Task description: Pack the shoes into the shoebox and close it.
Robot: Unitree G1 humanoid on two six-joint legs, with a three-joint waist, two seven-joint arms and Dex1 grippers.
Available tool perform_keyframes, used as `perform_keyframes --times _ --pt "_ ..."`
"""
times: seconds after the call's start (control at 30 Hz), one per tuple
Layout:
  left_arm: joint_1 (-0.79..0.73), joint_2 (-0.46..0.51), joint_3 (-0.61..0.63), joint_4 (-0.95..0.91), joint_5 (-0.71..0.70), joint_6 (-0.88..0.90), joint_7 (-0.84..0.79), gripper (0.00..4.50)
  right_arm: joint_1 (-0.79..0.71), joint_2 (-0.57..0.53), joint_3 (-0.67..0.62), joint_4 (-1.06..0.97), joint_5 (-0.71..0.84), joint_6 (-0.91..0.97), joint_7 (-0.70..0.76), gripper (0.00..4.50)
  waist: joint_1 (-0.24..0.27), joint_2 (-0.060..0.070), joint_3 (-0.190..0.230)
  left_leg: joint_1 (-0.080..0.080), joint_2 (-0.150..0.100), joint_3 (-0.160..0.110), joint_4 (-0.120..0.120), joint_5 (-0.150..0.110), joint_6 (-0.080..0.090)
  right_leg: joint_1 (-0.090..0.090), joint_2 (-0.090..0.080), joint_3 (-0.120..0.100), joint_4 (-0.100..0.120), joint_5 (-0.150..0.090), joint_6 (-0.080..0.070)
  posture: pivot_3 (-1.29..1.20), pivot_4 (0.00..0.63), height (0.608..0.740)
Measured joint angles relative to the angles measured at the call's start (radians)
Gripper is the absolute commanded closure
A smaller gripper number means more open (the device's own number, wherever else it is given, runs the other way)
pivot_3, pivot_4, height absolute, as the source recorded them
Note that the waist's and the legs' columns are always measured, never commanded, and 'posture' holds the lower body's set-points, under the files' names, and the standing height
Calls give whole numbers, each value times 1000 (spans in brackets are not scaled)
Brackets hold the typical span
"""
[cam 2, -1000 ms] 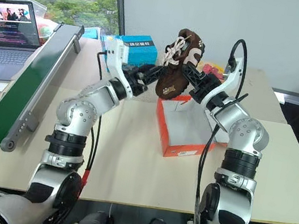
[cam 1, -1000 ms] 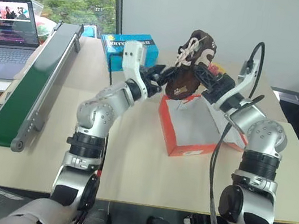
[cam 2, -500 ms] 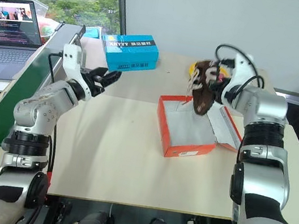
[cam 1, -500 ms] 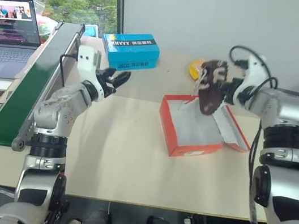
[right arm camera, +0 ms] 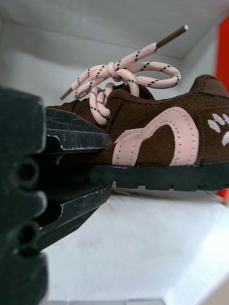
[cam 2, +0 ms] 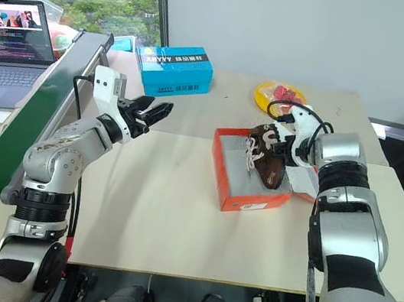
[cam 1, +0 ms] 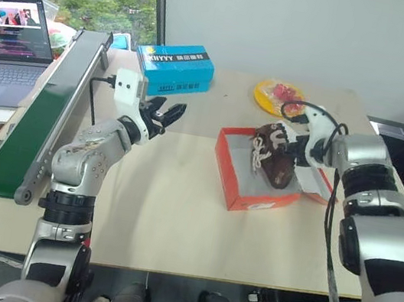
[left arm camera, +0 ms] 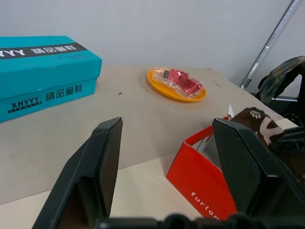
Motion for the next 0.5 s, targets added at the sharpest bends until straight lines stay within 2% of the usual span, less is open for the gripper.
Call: perform_keyframes --times 0.43,0.5 --pt "16 -8 -10 -11 16 7 10 1325 37 48 -1 73 -77 -75 -3 4096 0 0 0 1 0 0 0 0 -1 1 0 0 1 0 0 0 150 740" --pt "16 -8 -11 -14 16 7 10 1325 37 50 -2 73 -81 -78 -4 3103 0 0 0 1 0 0 0 0 0 1 0 0 1 0 0 0 150 740"
